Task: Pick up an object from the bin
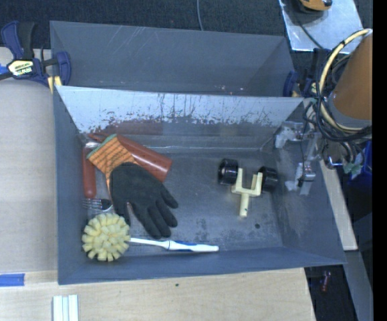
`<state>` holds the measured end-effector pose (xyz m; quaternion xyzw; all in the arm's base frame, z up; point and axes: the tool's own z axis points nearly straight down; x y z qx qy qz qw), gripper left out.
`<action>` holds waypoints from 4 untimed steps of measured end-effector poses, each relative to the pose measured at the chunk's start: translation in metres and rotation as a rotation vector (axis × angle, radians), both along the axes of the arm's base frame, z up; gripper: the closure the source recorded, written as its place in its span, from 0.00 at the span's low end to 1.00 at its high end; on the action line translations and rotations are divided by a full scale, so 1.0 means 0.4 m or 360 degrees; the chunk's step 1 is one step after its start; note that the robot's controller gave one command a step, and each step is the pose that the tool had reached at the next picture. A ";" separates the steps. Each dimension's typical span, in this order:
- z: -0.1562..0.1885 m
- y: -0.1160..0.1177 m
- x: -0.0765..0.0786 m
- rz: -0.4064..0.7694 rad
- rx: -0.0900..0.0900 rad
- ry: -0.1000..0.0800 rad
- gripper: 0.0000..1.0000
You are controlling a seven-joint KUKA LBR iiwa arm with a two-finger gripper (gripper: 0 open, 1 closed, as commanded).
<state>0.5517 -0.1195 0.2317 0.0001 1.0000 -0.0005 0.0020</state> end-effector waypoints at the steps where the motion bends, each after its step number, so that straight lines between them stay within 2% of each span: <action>1: -0.232 -0.018 0.090 0.0155 -0.0003 -0.0008 0.00; 2: -0.266 -0.016 0.111 0.0310 -0.0004 -0.0008 0.00; 3: -0.272 0.003 0.125 0.0612 -0.0005 -0.0009 0.00; 4: -0.412 -0.017 0.123 0.0660 -0.0006 -0.0009 0.00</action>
Offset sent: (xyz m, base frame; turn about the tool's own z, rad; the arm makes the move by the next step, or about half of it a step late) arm 0.0535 -0.0062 -0.0717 -0.2997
